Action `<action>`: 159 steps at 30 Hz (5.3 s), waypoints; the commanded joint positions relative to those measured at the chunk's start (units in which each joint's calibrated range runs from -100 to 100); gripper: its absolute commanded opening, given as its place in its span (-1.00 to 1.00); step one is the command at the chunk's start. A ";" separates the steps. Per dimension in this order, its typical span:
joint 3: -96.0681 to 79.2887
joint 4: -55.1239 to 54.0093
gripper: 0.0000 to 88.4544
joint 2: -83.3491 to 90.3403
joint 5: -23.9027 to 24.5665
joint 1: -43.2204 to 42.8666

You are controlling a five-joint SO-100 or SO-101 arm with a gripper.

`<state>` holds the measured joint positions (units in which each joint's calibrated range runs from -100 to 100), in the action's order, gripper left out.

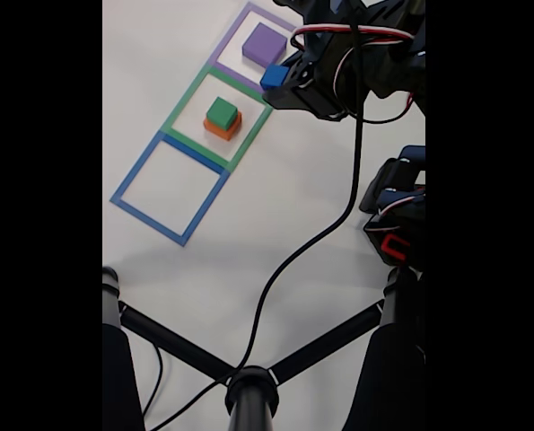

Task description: Tower of hanoi

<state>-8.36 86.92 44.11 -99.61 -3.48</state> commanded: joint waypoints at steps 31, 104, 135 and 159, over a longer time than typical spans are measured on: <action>-70.20 -103.79 -0.91 -12.46 -0.39 1.84; 12.13 4.26 -0.99 -4.05 17.80 16.17; -36.67 -35.72 -0.25 6.45 -0.39 29.52; -66.84 -115.45 -0.03 -30.65 -0.39 31.58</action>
<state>-76.94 -20.39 18.95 -99.01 26.89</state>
